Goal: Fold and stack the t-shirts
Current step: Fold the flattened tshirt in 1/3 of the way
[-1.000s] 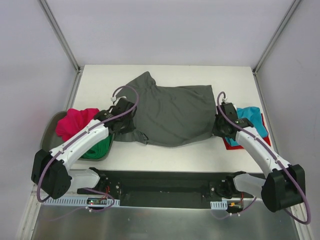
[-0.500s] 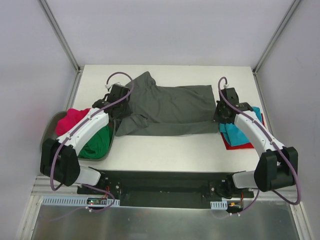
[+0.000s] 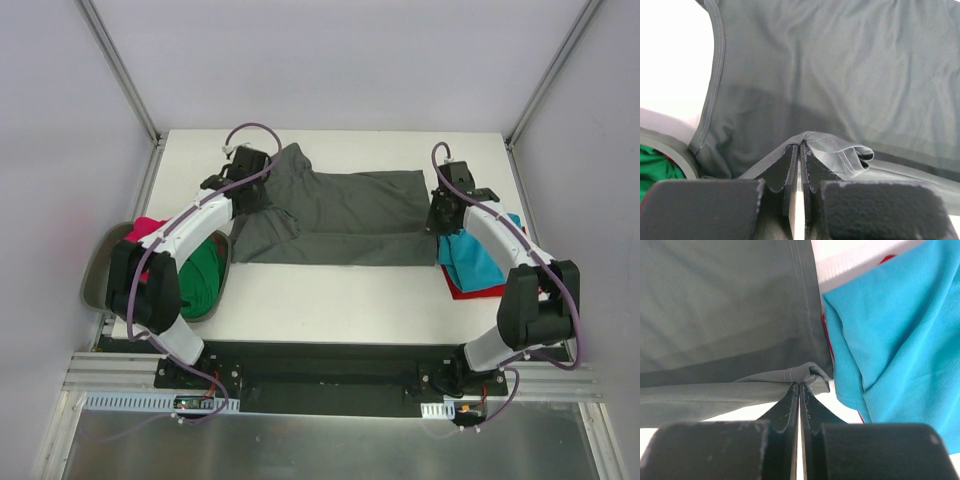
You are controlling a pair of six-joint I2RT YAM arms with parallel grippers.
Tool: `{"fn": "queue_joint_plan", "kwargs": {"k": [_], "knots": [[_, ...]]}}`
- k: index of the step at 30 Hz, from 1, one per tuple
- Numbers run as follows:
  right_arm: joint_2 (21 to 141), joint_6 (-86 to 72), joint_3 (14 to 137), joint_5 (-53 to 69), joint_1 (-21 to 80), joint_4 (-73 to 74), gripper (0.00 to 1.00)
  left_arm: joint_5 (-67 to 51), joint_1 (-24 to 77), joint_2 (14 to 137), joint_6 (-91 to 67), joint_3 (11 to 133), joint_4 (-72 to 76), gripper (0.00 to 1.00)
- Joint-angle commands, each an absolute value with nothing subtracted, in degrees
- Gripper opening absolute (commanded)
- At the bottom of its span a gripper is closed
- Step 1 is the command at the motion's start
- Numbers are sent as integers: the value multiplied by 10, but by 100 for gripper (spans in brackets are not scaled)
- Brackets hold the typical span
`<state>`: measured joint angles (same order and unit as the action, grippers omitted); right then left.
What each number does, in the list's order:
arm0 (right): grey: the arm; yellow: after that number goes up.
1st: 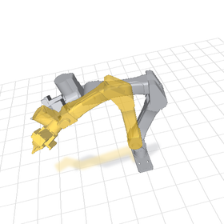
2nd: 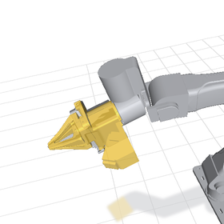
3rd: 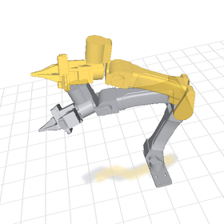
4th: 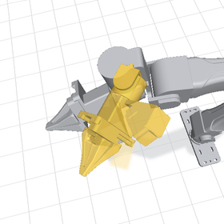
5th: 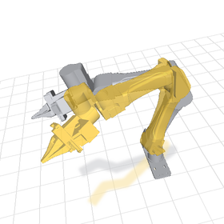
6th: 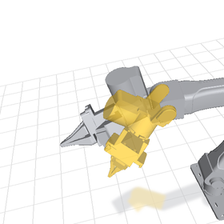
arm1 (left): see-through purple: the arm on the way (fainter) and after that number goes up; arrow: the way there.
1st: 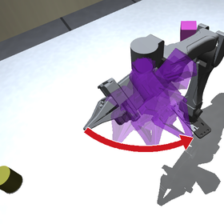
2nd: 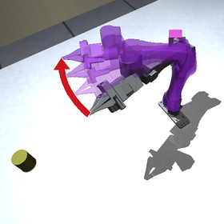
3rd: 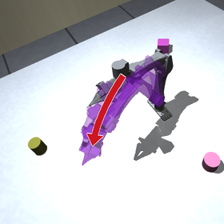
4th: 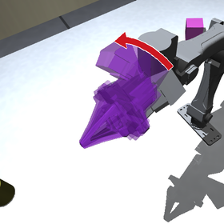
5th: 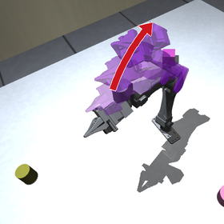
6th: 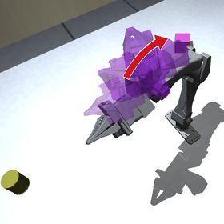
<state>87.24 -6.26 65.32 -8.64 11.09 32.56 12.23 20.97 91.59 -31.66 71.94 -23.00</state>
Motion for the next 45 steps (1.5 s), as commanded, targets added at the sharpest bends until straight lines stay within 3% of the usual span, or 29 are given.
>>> {"fn": "queue_joint_plan", "kwargs": {"k": [1,11,15,17,18,20,21,22,26,32,36,45], "knots": [[901,-41,697,-78,102,310,2,140,201,947,-287,766,-223,0],[969,-41,739,-83,91,304,4,134,193,1033,-272,823,-222,0],[1008,-41,769,-101,86,304,10,156,186,1063,-275,845,-222,3],[1024,-36,807,-112,85,319,19,142,181,1088,-255,876,-223,23],[1029,-37,826,-118,85,331,36,129,179,1098,-248,895,-228,54],[1027,-34,853,-127,86,364,75,122,178,1100,-243,916,-237,87],[1019,-33,855,-127,87,369,90,120,178,1093,-243,919,-239,99],[1004,-29,850,-120,89,372,96,116,178,1079,-246,918,-241,99],[921,-19,777,-78,103,346,96,49,179,1005,-272,862,-240,99],[829,-46,608,119,127,215,96,-61,210,951,-306,719,-200,99],[888,-48,601,153,156,208,96,-54,236,974,-322,696,-199,99],[976,-66,609,97,154,213,96,-9,202,993,-312,668,-205,99]]}}
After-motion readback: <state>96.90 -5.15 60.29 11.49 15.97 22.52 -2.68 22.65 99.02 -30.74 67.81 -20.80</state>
